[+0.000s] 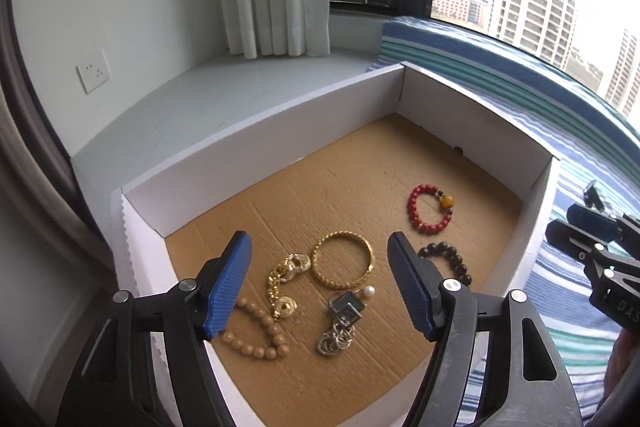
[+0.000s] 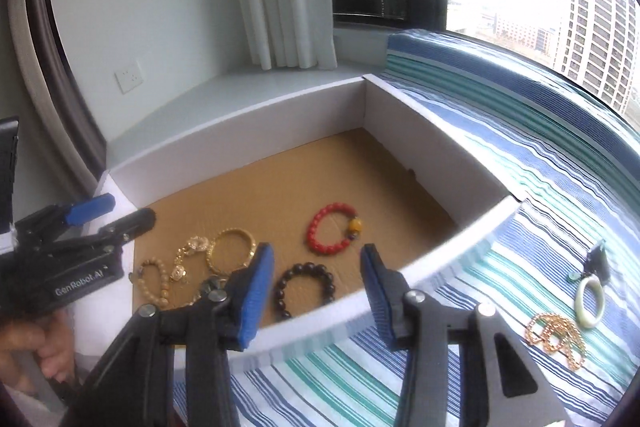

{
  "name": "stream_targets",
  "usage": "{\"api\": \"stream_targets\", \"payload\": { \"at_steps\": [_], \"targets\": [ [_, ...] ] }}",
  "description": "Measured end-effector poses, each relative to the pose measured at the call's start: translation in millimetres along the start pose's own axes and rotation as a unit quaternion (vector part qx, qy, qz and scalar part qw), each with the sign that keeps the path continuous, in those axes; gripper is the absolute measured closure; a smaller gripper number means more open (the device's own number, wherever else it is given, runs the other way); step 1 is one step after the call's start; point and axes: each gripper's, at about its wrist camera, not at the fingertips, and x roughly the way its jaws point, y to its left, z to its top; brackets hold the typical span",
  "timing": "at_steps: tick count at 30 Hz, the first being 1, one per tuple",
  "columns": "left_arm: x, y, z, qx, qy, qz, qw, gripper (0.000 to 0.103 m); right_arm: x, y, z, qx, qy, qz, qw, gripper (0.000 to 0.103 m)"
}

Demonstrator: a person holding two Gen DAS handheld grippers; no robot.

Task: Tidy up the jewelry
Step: 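Open both tools in the box and withdraw them over the bed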

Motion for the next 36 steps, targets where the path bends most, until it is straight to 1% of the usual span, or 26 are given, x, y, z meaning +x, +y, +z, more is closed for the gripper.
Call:
{"api": "stream_targets", "payload": {
  "at_steps": [2, 3, 4, 5, 6, 10, 12, 14, 18, 21, 25, 29, 32, 36],
  "targets": [
    [-12, -10, -1, 0.009, -0.012, -0.005, 0.9999, 0.023, -12, -13, -15, 0.000, -0.008, -0.020, 1.000, 0.057],
    [-18, -15, -2, 0.013, -0.019, -0.008, 0.9997, 0.020, -19, -20, -23, -0.002, -0.013, -0.032, 0.999, 0.055],
    [-23, -21, -3, 0.017, -0.025, -0.012, 0.9995, 0.018, -25, -28, -33, -0.002, -0.019, -0.046, 0.999, 0.050],
    [-28, -27, -4, 0.020, -0.030, -0.017, 0.9992, 0.017, -31, -37, -44, -0.001, -0.025, -0.062, 0.998, 0.048],
    [-33, -34, -6, 0.025, -0.034, -0.026, 0.9988, 0.016, -37, -46, -55, 0.000, -0.030, -0.077, 0.997, 0.045],
    [-46, -65, -17, 0.044, -0.039, -0.073, 0.9956, 0.010, -55, -87, -101, 0.020, -0.035, -0.137, 0.990, 0.045],
    [-48, -83, -25, 0.055, -0.036, -0.101, 0.9928, 0.007, -64, -106, -124, 0.034, -0.033, -0.165, 0.985, 0.045],
    [-46, -103, -36, 0.070, -0.028, -0.122, 0.9896, 0.006, -72, -125, -148, 0.050, -0.029, -0.188, 0.980, 0.045],
    [-31, -146, -62, 0.109, 0.001, -0.157, 0.9816, 0.006, -89, -160, -188, 0.089, -0.022, -0.224, 0.970, 0.045],
    [-22, -176, -83, 0.139, 0.022, -0.181, 0.9734, 0.006, -100, -181, -209, 0.123, -0.019, -0.239, 0.963, 0.045],
    [-18, -210, -107, 0.182, 0.038, -0.208, 0.9602, 0.006, -114, -208, -230, 0.167, -0.020, -0.255, 0.952, 0.045],
    [-11, -233, -121, 0.212, 0.047, -0.220, 0.9509, 0.006, -120, -232, -242, 0.210, -0.021, -0.250, 0.945, 0.045],
    [-2, -241, -123, 0.219, 0.053, -0.225, 0.9480, 0.006, -121, -244, -242, 0.222, -0.018, -0.255, 0.941, 0.045],
    [14, -245, -121, 0.213, 0.058, -0.216, 0.9512, 0.006, -121, -258, -243, 0.230, -0.011, -0.265, 0.936, 0.045]
  ]
}}
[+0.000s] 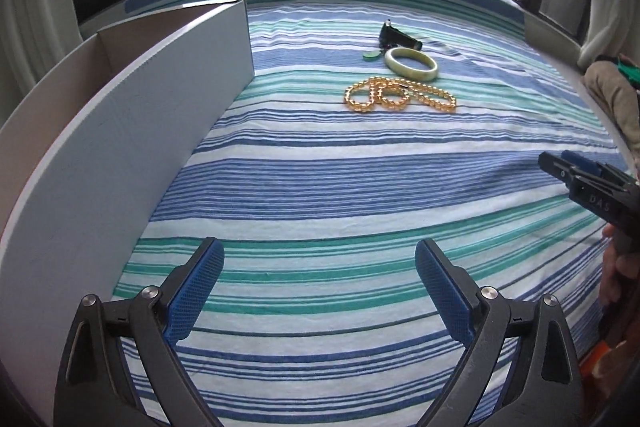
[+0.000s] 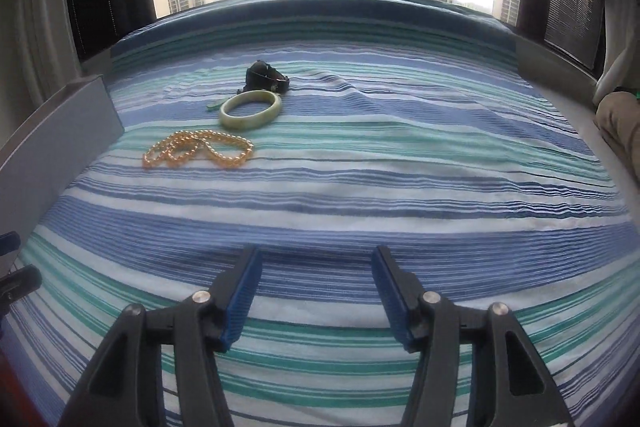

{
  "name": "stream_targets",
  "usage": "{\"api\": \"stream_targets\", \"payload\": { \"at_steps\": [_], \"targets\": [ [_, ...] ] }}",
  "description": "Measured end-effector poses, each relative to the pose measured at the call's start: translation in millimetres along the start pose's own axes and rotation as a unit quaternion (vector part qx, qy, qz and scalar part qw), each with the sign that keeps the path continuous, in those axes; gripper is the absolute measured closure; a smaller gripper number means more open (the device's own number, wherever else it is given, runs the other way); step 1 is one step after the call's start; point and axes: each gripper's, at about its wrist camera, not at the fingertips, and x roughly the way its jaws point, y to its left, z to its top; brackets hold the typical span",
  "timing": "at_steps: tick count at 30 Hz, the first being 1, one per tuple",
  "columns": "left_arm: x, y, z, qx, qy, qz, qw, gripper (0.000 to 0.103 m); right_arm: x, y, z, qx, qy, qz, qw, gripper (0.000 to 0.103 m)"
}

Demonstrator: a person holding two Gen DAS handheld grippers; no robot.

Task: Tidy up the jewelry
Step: 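Open both tools in the box and withdraw them over the bed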

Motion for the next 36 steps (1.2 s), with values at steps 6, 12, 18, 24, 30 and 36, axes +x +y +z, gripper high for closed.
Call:
{"api": "stream_targets", "payload": {
  "at_steps": [6, 12, 18, 24, 30, 36],
  "targets": [
    [20, 14, -1, -0.022, -0.009, -0.003, 0.9997, 0.006, 10, -4, -4, 0.019, 0.012, 0.002, 1.000, 0.045],
    [32, 13, -6, -0.027, 0.005, -0.012, 0.9996, 0.006, 17, -4, -7, 0.026, 0.026, 0.003, 0.999, 0.045],
    [37, 8, -7, -0.022, 0.007, 0.006, 0.9997, 0.005, 19, -2, -7, 0.026, 0.032, 0.002, 0.999, 0.039],
    [38, 7, -8, -0.019, 0.006, 0.011, 0.9997, 0.004, 23, 7, -8, 0.004, 0.042, -0.005, 0.999, 0.028],
    [40, 4, -7, -0.010, 0.014, 0.010, 0.9998, 0.001, 24, 9, -9, -0.004, 0.045, -0.007, 0.999, 0.024],
    [34, 3, -5, -0.011, 0.043, -0.019, 0.9988, 0.001, 24, 10, -9, -0.005, 0.046, -0.008, 0.999, 0.023]
  ]
}}
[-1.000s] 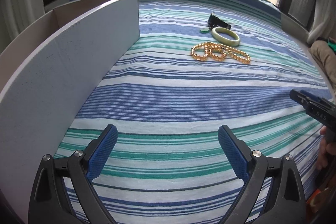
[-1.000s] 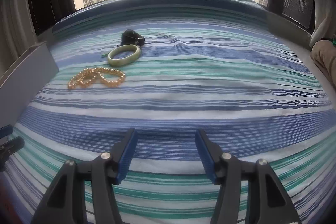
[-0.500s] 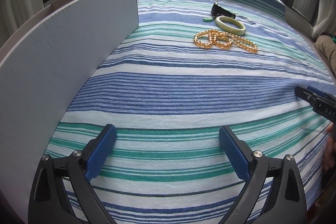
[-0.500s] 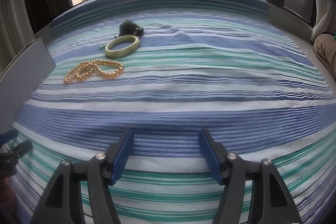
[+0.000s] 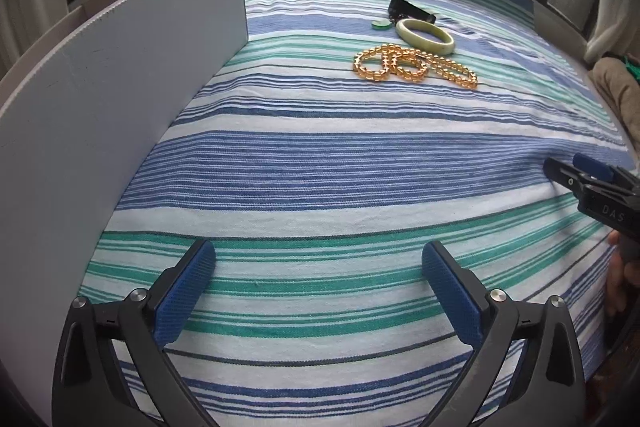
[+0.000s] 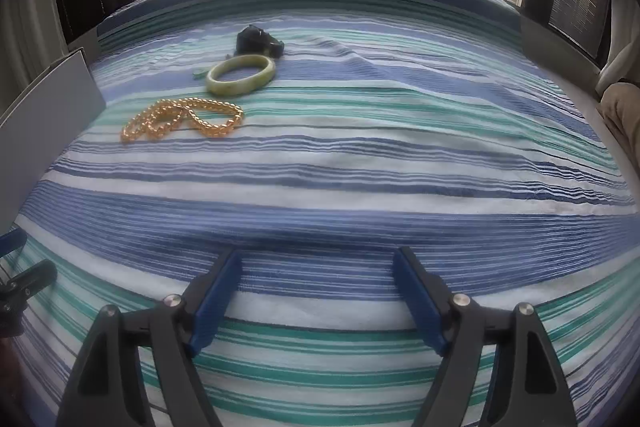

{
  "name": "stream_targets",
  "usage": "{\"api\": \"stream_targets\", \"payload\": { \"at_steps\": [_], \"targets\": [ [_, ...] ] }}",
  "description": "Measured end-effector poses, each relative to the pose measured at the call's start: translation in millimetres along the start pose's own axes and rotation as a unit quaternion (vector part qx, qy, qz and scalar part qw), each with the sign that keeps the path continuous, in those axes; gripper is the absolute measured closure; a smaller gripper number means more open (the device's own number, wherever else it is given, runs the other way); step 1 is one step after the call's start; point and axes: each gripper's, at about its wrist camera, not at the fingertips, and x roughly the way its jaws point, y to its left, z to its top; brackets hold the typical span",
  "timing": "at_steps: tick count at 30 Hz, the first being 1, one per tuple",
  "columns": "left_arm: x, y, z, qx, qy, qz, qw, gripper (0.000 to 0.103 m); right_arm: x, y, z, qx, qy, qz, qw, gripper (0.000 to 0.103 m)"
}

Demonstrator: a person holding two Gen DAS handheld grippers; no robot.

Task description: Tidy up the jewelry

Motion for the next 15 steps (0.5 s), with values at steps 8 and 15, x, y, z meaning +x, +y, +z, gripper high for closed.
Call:
{"api": "stream_targets", "payload": {
  "at_steps": [8, 15],
  "targets": [
    [-51, -33, 73, 0.007, 0.010, -0.096, 0.9953, 0.001, 0, 0, 0, 0.000, 0.000, 0.000, 1.000, 0.022],
    [19, -69, 155, 0.043, 0.011, -0.054, 0.9975, 0.001, 0, 0, 0, 0.001, 0.000, 0.000, 1.000, 0.022]
  ]
}}
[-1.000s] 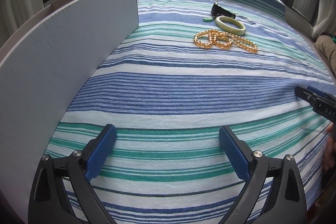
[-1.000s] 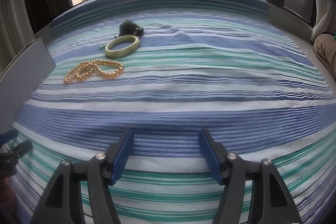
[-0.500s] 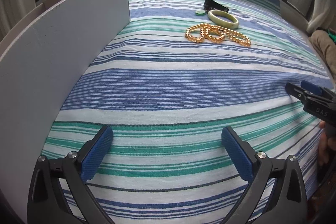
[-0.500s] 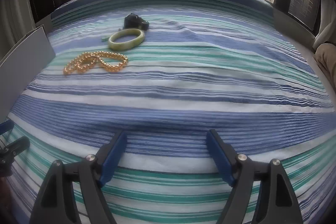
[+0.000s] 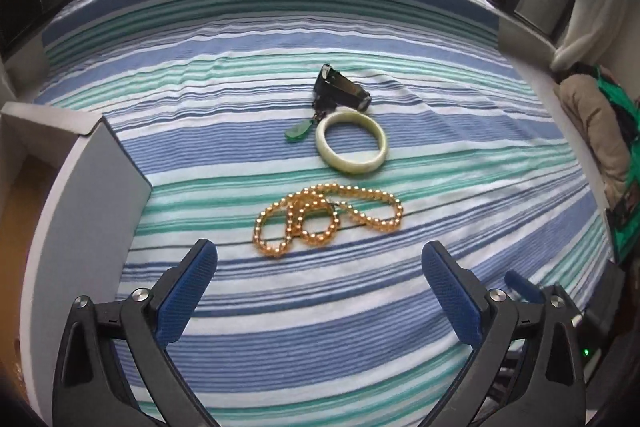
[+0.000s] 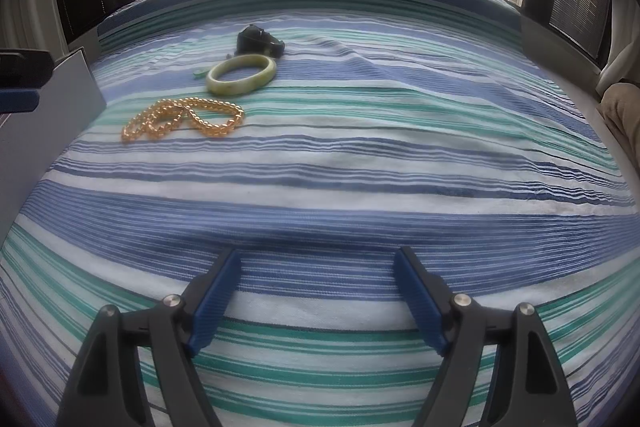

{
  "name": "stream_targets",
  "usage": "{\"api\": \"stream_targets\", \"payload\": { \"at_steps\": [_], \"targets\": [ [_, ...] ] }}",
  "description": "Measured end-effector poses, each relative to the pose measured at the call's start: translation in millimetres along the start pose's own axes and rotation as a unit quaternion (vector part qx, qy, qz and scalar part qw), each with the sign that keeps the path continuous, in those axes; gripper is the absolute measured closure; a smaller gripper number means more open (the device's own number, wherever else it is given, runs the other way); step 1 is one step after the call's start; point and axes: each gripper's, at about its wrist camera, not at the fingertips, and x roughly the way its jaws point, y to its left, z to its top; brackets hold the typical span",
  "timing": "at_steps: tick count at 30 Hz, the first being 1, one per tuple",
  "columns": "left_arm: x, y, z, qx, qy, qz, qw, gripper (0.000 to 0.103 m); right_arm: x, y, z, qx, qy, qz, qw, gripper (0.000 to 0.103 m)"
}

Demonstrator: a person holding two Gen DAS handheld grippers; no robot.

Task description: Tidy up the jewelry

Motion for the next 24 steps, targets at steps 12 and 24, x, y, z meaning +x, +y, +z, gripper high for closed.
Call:
{"api": "stream_targets", "payload": {
  "at_steps": [12, 24],
  "targets": [
    [90, -2, -2, 0.024, 0.015, 0.050, 0.9984, 0.009, 0, 0, 0, 0.000, 0.000, 0.000, 1.000, 0.022],
    [30, 32, -49, 0.014, 0.017, 0.011, 0.9997, 0.094, 0, 0, 0, 0.000, 0.000, 0.000, 1.000, 0.022]
  ]
}}
